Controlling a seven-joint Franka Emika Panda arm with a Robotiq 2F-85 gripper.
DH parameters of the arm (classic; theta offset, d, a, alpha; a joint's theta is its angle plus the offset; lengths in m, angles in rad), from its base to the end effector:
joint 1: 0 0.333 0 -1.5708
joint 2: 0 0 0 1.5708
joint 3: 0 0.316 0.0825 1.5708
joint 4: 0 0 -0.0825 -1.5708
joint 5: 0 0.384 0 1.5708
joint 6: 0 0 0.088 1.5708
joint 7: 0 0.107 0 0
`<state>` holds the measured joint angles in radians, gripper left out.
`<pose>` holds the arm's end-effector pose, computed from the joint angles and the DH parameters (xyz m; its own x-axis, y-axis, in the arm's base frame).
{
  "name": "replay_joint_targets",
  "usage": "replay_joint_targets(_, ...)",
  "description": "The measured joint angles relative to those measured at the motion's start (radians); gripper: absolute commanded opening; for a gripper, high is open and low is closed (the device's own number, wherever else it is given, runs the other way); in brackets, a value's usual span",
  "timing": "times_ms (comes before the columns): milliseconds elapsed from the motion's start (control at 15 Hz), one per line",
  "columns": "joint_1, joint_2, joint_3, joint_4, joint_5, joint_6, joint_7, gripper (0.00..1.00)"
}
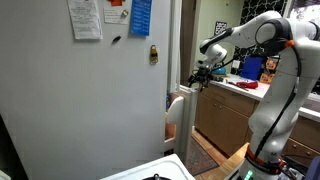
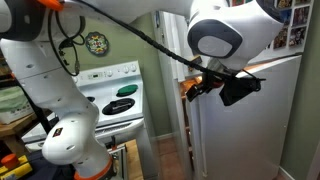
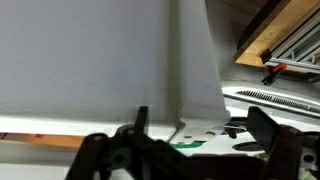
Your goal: Close the bottom fridge door
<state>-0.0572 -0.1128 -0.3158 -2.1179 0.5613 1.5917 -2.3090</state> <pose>0.4610 -0.1237 0.4501 -0.1942 0.7314 0.6537 0.9741 0.2222 0.0407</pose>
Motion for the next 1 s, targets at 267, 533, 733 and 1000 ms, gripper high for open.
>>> replay_joint_targets(267,-0.015,0.018,0.029,0.0,0.075,-0.063,-0.036,1.0)
replay_joint_targets(533,-0.021,0.041,0.06,0.0,0.167,-0.098,-0.033,1.0)
replay_joint_targets(733,-0.023,0.061,0.078,-0.005,0.23,-0.103,-0.028,1.0)
replay_joint_targets(1000,-0.047,0.07,0.083,-0.005,0.263,-0.109,-0.033,1.0)
